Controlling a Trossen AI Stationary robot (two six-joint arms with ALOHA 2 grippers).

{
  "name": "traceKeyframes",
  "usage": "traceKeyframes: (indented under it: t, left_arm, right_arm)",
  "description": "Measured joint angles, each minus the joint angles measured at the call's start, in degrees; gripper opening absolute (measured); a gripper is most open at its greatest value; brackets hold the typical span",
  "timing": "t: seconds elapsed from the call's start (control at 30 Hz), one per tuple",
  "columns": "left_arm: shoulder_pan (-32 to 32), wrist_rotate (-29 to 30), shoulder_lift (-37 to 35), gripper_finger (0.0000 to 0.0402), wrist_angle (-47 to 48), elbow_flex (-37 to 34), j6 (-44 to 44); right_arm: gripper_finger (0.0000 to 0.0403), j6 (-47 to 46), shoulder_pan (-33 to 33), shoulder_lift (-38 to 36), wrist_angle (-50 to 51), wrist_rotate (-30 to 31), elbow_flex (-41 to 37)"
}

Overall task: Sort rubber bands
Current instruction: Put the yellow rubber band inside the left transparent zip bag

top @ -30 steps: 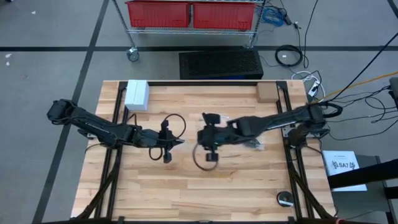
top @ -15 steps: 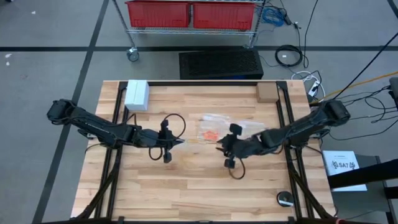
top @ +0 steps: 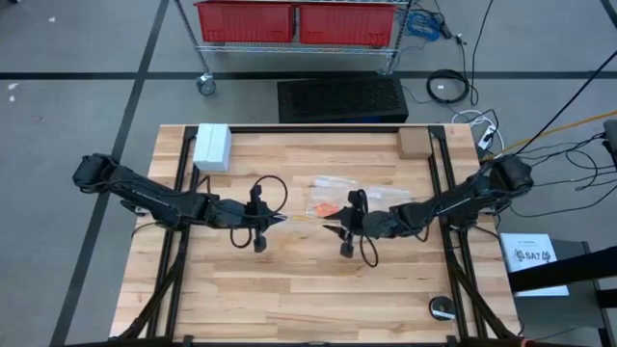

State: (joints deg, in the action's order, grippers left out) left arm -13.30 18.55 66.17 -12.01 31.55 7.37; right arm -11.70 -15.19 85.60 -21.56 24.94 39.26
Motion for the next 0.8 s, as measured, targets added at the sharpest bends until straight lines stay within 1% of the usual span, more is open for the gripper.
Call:
traceKeyframes:
  t: [0.1,0.2,0.23,0.3,0.4,0.43,0.57,0.67,0.8]
  left_arm:
    - [0.0,0.0,0.0,0.0,0.0,0.0,-0.3]
    - [0.0,0.0,0.0,0.0,-0.1,0.0,-0.3]
    - [0.0,0.0,0.0,0.0,-0.2,0.0,-0.3]
    - [0.0,0.0,0.0,0.0,-0.7,0.0,-0.5]
    - [-0.4,0.0,0.0,0.0,-2.2,0.0,-1.0]
    - [-0.7,0.0,0.0,0.0,-2.8,0.0,-1.3]
    - [-2.0,-0.1,0.0,0.0,-4.7,0.0,-1.9]
    - [-3.1,-0.2,0.0,0.0,-4.5,0.0,-3.1]
    - [-4.6,1.0,-2.0,0.0,-2.9,0.0,-3.4]
  right_arm:
    - [0.0078,1.8,0.2,1.5,-3.5,-0.5,0.0]
    - [0.0019,2.8,0.2,2.6,-5.3,-1.1,0.3]
    - [0.0011,3.2,0.2,2.6,-5.2,-1.1,0.6]
    - [0.0008,3.5,0.1,2.4,-5.5,-1.1,1.4]
    - [0.0002,6.3,-0.3,1.7,-5.3,-1.2,3.9]
    - [0.0002,7.3,-0.5,1.5,-4.1,-1.2,5.1]
    - [0.0001,8.1,-1.0,1.3,6.9,-0.8,11.4]
    - [0.0001,8.0,-1.4,1.3,15.5,1.8,15.4]
    - [0.0001,7.7,-2.9,0.7,25.8,5.7,20.0]
